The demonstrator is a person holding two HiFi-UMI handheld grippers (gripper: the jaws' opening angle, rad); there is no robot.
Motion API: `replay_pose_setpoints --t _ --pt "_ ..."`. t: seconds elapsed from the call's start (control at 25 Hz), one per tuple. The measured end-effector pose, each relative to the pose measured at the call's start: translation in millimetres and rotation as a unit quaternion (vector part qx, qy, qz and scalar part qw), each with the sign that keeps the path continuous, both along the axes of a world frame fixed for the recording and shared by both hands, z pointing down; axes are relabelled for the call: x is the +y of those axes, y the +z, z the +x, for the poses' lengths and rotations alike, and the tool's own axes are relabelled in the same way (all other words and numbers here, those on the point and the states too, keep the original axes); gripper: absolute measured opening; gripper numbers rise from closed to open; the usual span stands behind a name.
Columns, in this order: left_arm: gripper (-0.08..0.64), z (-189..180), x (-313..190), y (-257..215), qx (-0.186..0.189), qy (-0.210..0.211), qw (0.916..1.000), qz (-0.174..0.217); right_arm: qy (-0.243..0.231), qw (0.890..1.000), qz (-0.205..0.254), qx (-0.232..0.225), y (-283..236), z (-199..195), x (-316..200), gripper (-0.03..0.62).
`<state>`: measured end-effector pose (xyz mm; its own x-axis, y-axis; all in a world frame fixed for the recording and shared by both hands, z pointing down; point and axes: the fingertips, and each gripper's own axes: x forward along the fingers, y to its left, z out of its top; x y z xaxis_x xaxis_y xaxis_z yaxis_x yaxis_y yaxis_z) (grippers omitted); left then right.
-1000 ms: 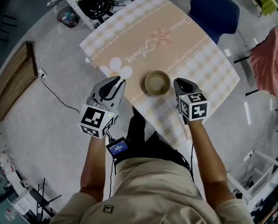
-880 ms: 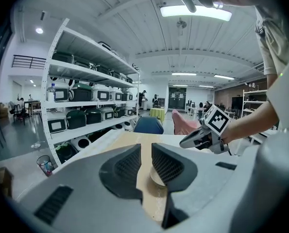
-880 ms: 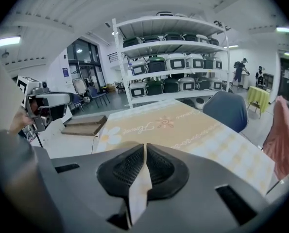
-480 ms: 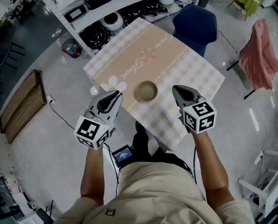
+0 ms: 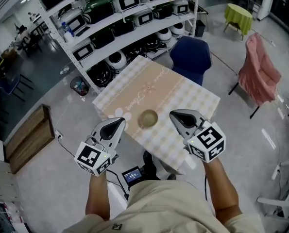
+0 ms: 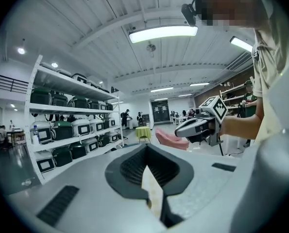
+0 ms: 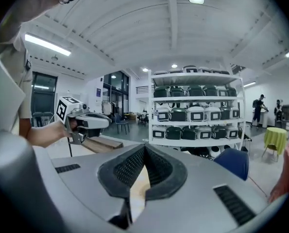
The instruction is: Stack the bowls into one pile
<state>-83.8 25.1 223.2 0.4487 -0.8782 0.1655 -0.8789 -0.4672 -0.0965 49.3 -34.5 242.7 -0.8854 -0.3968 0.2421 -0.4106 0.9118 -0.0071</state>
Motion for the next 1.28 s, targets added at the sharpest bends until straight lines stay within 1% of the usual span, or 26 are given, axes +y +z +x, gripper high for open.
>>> replay_pose_setpoints --t 0.16,0.28,0.48,0.56,1.04,1.28 --pt "0.006 15 17 -28 0.016 0.019 0.9997 0.005 -0.03 0.999 0.019 -0.001 -31 -4 32 0.003" --pt "0.006 23 25 -45 0.013 0.032 0.9993 0.014 -0.042 0.999 0.032 -0.007 -50 -4 49 0.003" --pt "0.006 33 38 -59 0.007 0.038 0.9991 0.021 -0.064 0.995 0.069 -0.012 -74 0 79 0.003" --pt "0.006 36 40 -61 0.008 0.039 0.9989 0.023 -0.068 0.995 0.077 -0.014 -82 0 85 0.003" --pt "0.006 39 48 -55 0.009 0.037 0.999 0.023 -0.063 0.995 0.075 -0.009 -80 5 92 0.003" --pt "0.006 43 37 -43 0.01 0.03 0.9991 0.026 -0.066 0.995 0.077 -0.01 -69 12 81 0.003"
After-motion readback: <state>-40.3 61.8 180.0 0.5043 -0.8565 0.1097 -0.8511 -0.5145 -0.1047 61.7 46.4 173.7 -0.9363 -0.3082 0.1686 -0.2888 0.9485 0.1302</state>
